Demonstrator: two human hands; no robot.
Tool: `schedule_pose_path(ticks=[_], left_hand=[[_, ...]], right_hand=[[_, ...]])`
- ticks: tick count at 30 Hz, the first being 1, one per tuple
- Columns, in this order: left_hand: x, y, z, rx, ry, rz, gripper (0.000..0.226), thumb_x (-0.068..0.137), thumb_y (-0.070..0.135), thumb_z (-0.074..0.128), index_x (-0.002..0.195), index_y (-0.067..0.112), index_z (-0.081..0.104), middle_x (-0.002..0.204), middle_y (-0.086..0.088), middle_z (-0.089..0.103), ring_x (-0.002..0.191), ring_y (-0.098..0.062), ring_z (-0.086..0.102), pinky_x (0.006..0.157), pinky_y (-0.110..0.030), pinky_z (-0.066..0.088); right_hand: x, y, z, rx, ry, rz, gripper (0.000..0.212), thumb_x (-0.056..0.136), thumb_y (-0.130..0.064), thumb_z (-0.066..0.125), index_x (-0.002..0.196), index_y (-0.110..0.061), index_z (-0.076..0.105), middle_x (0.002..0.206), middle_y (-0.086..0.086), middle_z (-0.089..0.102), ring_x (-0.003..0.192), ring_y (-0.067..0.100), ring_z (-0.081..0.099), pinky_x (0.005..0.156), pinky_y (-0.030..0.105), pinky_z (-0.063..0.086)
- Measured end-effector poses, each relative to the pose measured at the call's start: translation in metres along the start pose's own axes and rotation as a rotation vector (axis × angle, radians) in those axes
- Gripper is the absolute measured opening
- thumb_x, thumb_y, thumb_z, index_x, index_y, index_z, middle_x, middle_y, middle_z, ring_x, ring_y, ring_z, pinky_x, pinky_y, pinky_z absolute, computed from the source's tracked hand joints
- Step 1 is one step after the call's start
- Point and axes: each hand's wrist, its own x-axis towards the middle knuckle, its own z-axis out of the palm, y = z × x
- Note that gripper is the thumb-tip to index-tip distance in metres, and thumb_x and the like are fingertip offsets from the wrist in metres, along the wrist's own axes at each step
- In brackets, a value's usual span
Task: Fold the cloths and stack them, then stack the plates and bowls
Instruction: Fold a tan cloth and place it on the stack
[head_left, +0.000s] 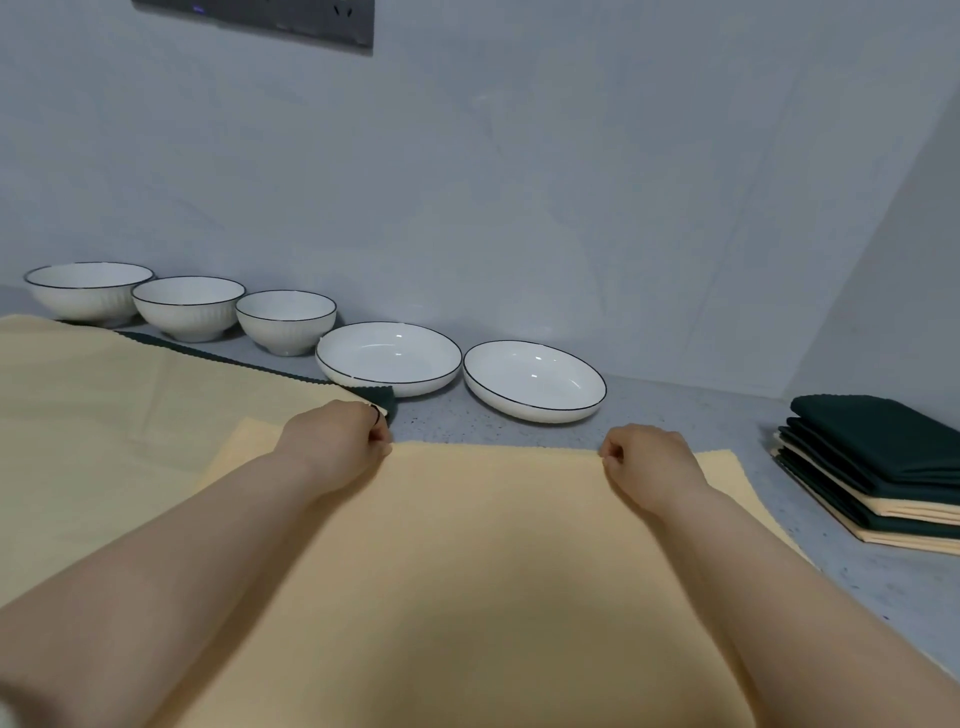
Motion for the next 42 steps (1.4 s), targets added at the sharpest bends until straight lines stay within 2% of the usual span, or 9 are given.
schedule_pose_path(ticks=[5,11,18,22,28,31,33,37,42], left_hand=[[-0.006,0.005,0.006,0.049,0.060,0.045,0.019,0.094,0.025,0.046,0.106,0.022,0.061,0.115,0.004,0.058,0.111,-0.016,0.051,0.080,-0.024,0.038],[-0.021,0.017,0.010,0.089,0.077,0.114,0.024,0.096,0.025,0.041,0.112,0.021,0.058,0.118,0.003,0.054,0.115,-0.016,0.047,0.086,-0.026,0.040],[-0.035,0.029,0.009,0.076,0.042,0.168,0.023,0.095,0.024,0.044,0.112,0.023,0.059,0.119,0.007,0.057,0.112,-0.014,0.051,0.083,-0.021,0.038],[-0.035,0.034,0.004,0.084,0.025,0.102,0.025,0.094,0.022,0.043,0.112,0.023,0.060,0.118,0.004,0.059,0.112,-0.017,0.052,0.082,-0.022,0.038],[-0.031,0.037,0.003,0.065,0.006,0.040,0.025,0.093,0.019,0.043,0.109,0.022,0.061,0.118,0.003,0.060,0.111,-0.019,0.053,0.083,-0.025,0.041],[-0.031,0.037,0.004,0.052,0.011,0.024,0.025,0.094,0.019,0.042,0.110,0.022,0.061,0.118,0.003,0.060,0.112,-0.019,0.053,0.083,-0.025,0.041],[-0.030,0.036,0.005,0.045,0.014,0.018,0.025,0.094,0.018,0.042,0.110,0.022,0.061,0.118,0.003,0.060,0.111,-0.019,0.053,0.083,-0.025,0.041],[-0.028,0.035,0.005,0.035,0.009,0.010,0.026,0.094,0.018,0.041,0.110,0.022,0.061,0.118,0.002,0.060,0.111,-0.018,0.053,0.082,-0.024,0.041],[-0.027,0.034,0.006,0.030,0.011,0.002,0.025,0.093,0.018,0.041,0.108,0.021,0.061,0.117,0.002,0.061,0.110,-0.019,0.053,0.080,-0.024,0.040]], right_hand=[[-0.009,0.003,0.013,0.150,0.080,0.001,0.022,0.091,-0.006,0.041,0.104,-0.005,0.059,0.110,0.009,0.058,0.107,0.024,0.048,0.078,0.028,0.036],[-0.026,0.012,-0.002,0.028,0.026,0.006,0.021,0.092,-0.009,0.038,0.095,-0.017,0.057,0.113,0.002,0.059,0.100,0.020,0.052,0.079,0.025,0.033],[-0.057,0.035,-0.018,0.010,-0.033,0.036,0.019,0.089,-0.010,0.040,0.081,-0.025,0.048,0.086,-0.006,0.051,0.084,0.015,0.045,0.073,0.020,0.027],[-0.058,0.038,-0.017,0.038,-0.013,0.074,0.034,0.088,-0.006,0.039,0.062,-0.027,0.039,0.075,-0.004,0.051,0.079,0.017,0.045,0.073,0.021,0.025],[-0.056,0.036,-0.021,0.142,-0.057,0.074,0.016,0.090,-0.019,0.046,0.091,-0.017,0.061,0.094,-0.003,0.061,0.092,0.019,0.055,0.075,0.023,0.033],[-0.058,0.037,-0.021,0.219,-0.111,0.013,0.008,0.088,-0.022,0.053,0.082,-0.024,0.058,0.093,-0.007,0.056,0.088,0.013,0.051,0.089,0.024,0.033],[-0.057,0.037,-0.019,0.219,-0.115,-0.006,0.019,0.088,-0.020,0.053,0.072,-0.031,0.051,0.085,-0.009,0.052,0.085,0.012,0.048,0.093,0.026,0.031],[-0.052,0.034,-0.016,0.236,-0.097,-0.008,0.018,0.088,-0.016,0.052,0.076,-0.029,0.052,0.070,-0.017,0.045,0.082,0.012,0.045,0.083,0.022,0.026],[-0.046,0.033,-0.011,0.256,-0.126,-0.007,0.014,0.090,-0.011,0.046,0.080,-0.018,0.053,0.081,-0.010,0.053,0.088,0.011,0.046,0.076,0.020,0.032]])
